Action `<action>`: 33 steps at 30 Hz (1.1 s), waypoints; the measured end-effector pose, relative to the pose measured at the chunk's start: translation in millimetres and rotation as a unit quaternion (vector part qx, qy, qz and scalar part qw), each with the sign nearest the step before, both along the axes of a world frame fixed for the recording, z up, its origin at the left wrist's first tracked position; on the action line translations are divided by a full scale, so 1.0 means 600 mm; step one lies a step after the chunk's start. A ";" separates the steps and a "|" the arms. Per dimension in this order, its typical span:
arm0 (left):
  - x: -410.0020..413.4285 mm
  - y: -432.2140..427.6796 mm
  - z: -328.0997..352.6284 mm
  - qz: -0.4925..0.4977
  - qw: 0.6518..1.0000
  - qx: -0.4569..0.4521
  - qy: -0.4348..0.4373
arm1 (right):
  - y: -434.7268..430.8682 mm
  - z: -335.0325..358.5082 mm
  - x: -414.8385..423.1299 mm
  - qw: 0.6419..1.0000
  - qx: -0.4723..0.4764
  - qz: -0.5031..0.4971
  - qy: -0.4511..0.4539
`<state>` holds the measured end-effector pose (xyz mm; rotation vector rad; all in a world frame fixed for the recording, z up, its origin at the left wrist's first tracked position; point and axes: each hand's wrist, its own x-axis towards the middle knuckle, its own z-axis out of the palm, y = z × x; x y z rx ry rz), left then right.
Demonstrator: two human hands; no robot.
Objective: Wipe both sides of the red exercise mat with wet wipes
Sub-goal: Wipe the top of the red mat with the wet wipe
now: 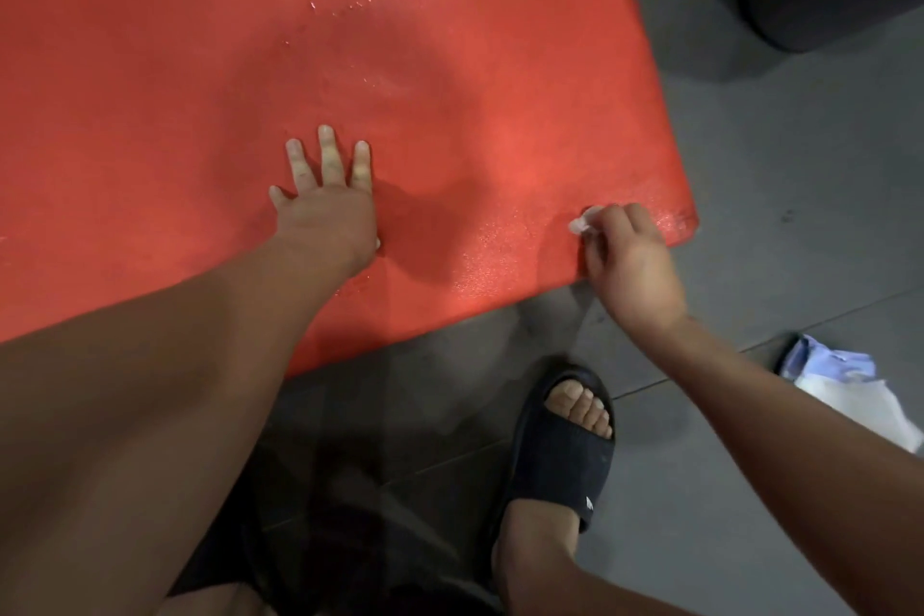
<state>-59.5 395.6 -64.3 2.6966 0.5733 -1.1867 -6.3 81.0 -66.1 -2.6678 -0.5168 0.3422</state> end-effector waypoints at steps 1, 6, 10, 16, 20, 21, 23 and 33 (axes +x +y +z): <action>0.000 -0.001 0.000 0.001 1.000 -0.002 0.001 | 0.004 -0.002 -0.007 1.000 -0.011 -0.023 0.000; -0.002 0.001 0.001 -0.002 1.000 0.002 0.001 | 0.085 -0.016 -0.123 0.988 0.030 0.141 0.064; -0.002 0.001 0.002 -0.003 1.000 -0.001 0.000 | 0.022 -0.014 -0.076 0.993 0.017 0.107 0.040; -0.001 -0.002 0.005 -0.001 1.000 0.001 0.002 | -0.058 -0.007 -0.007 0.990 0.000 -0.141 -0.027; 0.001 -0.001 0.006 -0.002 1.000 0.007 0.003 | 0.048 -0.026 -0.112 0.997 0.059 0.012 0.043; 0.000 -0.001 0.006 -0.001 1.000 0.008 0.004 | 0.060 -0.025 -0.132 0.994 0.063 0.071 0.058; 0.000 -0.001 0.003 -0.001 1.000 0.007 0.007 | 0.048 -0.025 -0.120 0.987 0.059 0.136 0.054; 0.004 0.000 0.001 -0.006 1.000 0.020 0.011 | -0.046 -0.007 0.019 0.986 0.005 -0.165 -0.031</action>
